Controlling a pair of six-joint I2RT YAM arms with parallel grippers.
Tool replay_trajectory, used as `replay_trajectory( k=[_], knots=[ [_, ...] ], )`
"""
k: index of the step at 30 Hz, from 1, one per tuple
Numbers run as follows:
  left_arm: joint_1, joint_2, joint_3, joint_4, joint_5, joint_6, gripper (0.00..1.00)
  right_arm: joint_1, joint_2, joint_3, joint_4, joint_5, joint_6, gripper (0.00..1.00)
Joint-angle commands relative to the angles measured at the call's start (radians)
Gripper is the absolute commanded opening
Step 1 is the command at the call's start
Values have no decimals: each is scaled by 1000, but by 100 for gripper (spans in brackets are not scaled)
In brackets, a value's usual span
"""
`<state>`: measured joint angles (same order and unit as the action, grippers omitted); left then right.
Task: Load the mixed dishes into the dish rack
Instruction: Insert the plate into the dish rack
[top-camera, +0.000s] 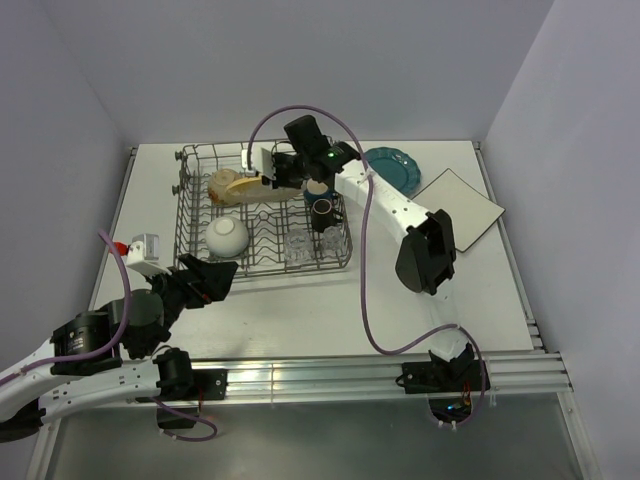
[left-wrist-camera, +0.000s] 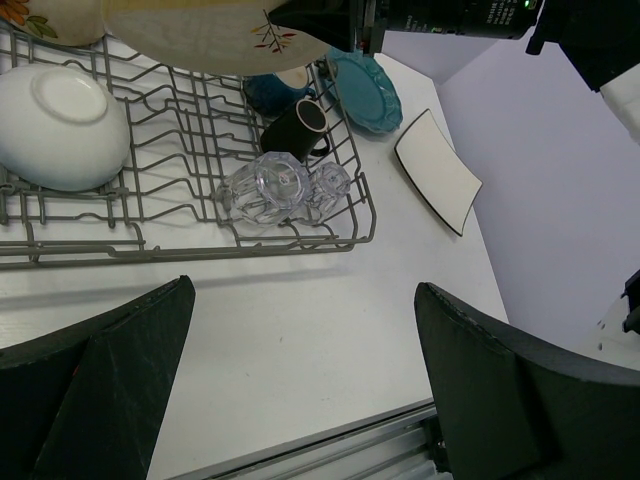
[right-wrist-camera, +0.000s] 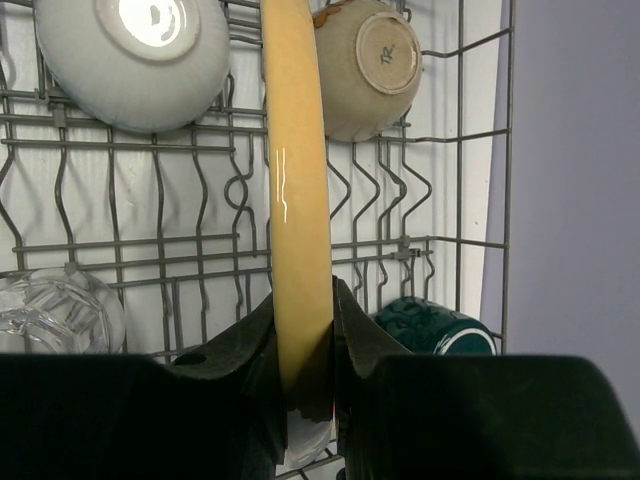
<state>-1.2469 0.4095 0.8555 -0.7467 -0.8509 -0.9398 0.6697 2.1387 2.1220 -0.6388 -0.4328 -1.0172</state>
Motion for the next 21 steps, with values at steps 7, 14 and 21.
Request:
replay_trajectory(
  k=[7, 14, 21],
  knots=[
    [3, 17, 30, 6, 10, -10, 99, 13, 7, 101, 103, -37, 8, 0],
    [3, 18, 34, 3, 10, -11, 99, 14, 41, 113, 110, -26, 5, 0],
    [3, 23, 39, -5, 9, -14, 99, 14, 55, 125, 102, -35, 0, 0]
  ],
)
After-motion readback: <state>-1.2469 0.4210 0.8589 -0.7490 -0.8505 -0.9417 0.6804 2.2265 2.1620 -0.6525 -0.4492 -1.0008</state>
